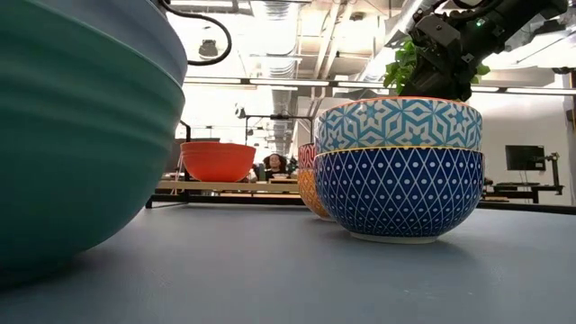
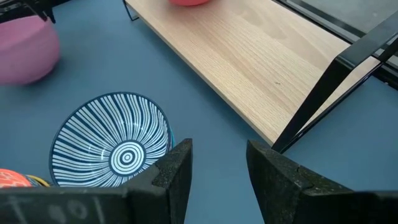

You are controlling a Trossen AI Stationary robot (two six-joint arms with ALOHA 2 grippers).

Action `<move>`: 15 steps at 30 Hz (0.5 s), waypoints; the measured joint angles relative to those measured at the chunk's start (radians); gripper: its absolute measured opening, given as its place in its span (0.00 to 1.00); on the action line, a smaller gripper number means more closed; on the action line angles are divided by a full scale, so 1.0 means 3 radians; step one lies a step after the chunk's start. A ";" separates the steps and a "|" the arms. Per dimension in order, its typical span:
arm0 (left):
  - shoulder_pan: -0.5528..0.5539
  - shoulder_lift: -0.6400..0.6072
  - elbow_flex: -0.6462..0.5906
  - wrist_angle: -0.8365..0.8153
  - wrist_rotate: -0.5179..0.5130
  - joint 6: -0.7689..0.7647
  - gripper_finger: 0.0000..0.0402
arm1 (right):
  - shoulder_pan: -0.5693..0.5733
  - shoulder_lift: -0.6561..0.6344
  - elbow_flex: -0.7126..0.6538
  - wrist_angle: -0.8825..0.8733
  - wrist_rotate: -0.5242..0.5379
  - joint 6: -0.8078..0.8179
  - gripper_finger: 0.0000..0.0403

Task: Place and stack bowls onto a shelf
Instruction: Stack the pink bowl on top of the orange bowl on the shelf

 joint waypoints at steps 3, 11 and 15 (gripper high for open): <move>0.0000 0.0000 0.0000 -0.0001 -0.0004 -0.0049 0.01 | 0.0000 0.0000 0.0000 0.0000 0.0000 0.0000 0.44; 0.0001 0.0001 0.0335 -0.0254 0.0026 -0.0147 0.00 | 0.0000 0.0000 0.0000 -0.0002 0.0000 -0.0001 0.44; 0.0004 0.0001 0.0746 -0.0544 0.0017 -0.0213 0.00 | 0.0000 0.0000 0.0000 -0.0003 0.0001 -0.0001 0.44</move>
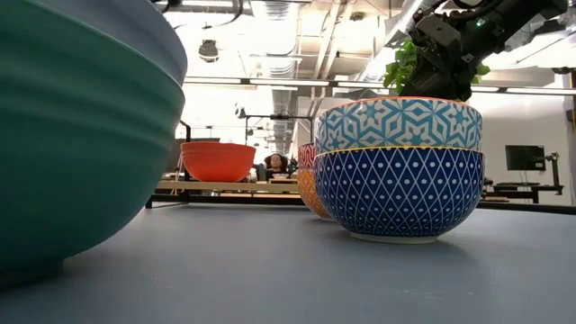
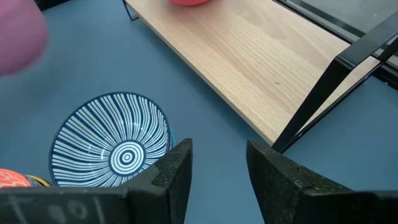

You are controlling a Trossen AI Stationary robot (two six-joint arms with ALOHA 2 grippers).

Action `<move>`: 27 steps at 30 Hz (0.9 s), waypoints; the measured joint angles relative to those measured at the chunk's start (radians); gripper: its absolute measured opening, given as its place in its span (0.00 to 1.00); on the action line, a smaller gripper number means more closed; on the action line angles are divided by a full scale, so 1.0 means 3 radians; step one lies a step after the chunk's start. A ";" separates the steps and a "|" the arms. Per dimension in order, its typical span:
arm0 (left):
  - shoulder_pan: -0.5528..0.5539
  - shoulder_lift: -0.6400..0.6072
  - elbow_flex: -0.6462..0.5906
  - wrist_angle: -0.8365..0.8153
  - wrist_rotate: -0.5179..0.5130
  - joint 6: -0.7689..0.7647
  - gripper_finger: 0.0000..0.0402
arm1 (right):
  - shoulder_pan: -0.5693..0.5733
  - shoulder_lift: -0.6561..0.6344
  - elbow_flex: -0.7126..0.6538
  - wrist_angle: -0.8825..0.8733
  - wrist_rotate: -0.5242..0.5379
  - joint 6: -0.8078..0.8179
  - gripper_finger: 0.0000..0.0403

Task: Place and stack bowls onto a shelf
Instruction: Stack the pink bowl on top of the orange bowl on the shelf

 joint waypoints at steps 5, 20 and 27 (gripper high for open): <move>0.0028 0.0000 0.0678 -0.0391 -0.0138 -0.0187 0.00 | 0.0000 0.0000 0.0000 0.0000 0.0003 -0.0003 0.44; 0.0677 -0.0003 0.2037 0.0190 -0.1638 0.0491 0.00 | 0.0000 0.0001 0.0000 0.0000 0.0010 -0.0097 0.44; 0.1260 0.0127 0.2042 0.0366 -0.1358 0.0960 0.00 | 0.0000 0.0001 0.0000 0.0001 0.0010 -0.0093 0.44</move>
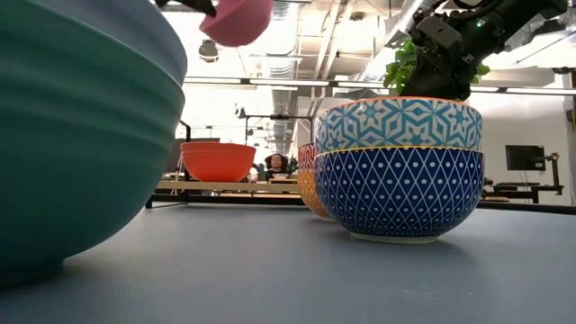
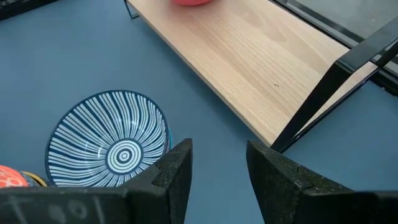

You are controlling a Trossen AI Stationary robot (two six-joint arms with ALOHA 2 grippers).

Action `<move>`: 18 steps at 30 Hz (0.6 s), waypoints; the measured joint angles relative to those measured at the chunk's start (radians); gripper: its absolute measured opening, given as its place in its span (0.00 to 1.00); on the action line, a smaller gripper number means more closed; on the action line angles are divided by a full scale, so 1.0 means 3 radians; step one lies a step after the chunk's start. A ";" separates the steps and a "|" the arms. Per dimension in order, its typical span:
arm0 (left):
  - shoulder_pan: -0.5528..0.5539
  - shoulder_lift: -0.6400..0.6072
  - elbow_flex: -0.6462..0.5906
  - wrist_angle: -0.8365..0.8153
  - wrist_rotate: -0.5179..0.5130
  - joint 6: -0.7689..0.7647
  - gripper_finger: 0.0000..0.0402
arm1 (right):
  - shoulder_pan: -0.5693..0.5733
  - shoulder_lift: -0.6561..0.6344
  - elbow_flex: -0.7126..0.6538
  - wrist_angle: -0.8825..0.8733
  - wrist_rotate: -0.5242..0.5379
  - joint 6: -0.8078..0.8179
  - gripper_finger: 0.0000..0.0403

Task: Place and stack bowls onto a shelf
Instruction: Stack the pink bowl on top of the orange bowl on the shelf

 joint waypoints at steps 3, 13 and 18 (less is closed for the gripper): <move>0.0190 0.0150 0.0000 0.0079 0.0107 0.0338 0.00 | -0.0014 0.0000 0.0000 0.0000 0.0001 -0.0001 0.44; 0.0815 0.0829 0.0000 0.0210 -0.0028 0.0845 0.00 | -0.0113 0.0000 0.0000 0.0000 -0.0001 0.0001 0.44; 0.1181 0.1131 0.0000 0.0057 0.0055 0.0887 0.00 | -0.0114 0.0000 0.0000 0.0000 -0.0001 0.0003 0.44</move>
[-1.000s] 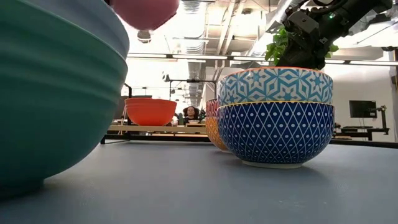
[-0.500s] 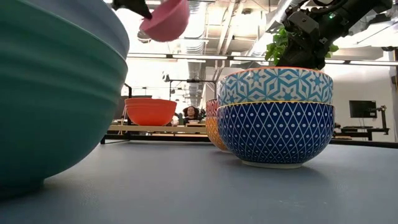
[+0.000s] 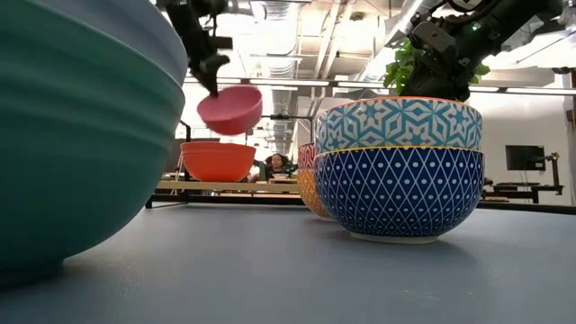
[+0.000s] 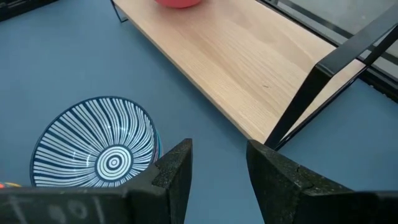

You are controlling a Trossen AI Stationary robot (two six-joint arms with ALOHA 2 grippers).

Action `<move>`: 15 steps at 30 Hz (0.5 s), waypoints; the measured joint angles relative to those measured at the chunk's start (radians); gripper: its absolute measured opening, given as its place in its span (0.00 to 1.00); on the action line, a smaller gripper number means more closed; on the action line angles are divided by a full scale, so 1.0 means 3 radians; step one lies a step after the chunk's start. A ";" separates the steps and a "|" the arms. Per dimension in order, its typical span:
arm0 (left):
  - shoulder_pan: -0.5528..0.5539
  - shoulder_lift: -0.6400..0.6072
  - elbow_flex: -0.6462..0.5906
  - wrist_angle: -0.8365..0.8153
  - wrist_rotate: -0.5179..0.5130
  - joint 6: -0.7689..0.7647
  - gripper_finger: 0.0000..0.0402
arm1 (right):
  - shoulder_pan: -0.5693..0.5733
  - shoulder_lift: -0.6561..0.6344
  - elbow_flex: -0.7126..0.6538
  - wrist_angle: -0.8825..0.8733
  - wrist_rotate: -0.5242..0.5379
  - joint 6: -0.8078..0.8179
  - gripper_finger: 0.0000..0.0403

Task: Place and stack bowls onto a shelf
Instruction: Stack the pink bowl on top of the orange bowl on the shelf

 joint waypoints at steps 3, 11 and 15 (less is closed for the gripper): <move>0.0162 0.0120 -0.0001 -0.0112 0.0228 -0.0009 0.00 | 0.0000 0.0000 0.0000 0.0000 0.0000 0.0000 0.44; 0.0308 0.0168 0.0128 -0.0395 0.0729 -0.0003 0.00 | 0.0000 0.0000 0.0000 0.0000 0.0001 0.0000 0.44; 0.0288 0.0210 0.0532 -0.0967 0.0741 0.0055 0.00 | 0.0000 0.0000 0.0000 0.0000 0.0001 0.0001 0.44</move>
